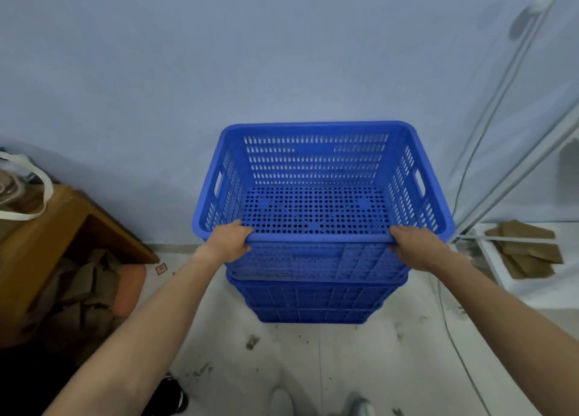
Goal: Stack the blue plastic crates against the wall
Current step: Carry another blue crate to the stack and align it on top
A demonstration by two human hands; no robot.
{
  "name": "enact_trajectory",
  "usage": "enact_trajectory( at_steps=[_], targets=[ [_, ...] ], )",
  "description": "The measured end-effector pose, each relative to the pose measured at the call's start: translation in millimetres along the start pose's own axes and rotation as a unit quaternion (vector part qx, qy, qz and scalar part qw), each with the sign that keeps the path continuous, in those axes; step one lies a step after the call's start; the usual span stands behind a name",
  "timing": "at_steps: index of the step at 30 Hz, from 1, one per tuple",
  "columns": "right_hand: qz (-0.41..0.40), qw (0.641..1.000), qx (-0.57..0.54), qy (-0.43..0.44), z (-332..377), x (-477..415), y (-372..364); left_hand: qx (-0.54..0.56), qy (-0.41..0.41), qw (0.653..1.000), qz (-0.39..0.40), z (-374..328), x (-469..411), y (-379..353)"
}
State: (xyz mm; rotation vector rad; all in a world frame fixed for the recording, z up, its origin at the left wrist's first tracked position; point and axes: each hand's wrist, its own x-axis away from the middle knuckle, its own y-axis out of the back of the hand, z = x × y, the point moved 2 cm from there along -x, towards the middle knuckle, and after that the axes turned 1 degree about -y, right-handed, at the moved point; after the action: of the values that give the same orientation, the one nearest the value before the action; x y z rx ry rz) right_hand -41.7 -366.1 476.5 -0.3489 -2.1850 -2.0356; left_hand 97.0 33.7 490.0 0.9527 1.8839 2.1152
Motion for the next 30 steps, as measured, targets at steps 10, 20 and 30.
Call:
enact_trajectory(
  at_steps=[10,20,30],
  targets=[
    [0.019,0.998,0.035,0.04,-14,-8,20,-0.001,0.004,1.0,-0.028,-7,11,13],
    [-0.027,0.998,0.041,0.051,-21,2,19,0.045,0.005,0.993,-0.105,-12,31,7],
    [0.002,0.999,-0.038,0.03,-25,4,19,0.047,0.003,0.991,-0.125,-14,26,3]
  ],
)
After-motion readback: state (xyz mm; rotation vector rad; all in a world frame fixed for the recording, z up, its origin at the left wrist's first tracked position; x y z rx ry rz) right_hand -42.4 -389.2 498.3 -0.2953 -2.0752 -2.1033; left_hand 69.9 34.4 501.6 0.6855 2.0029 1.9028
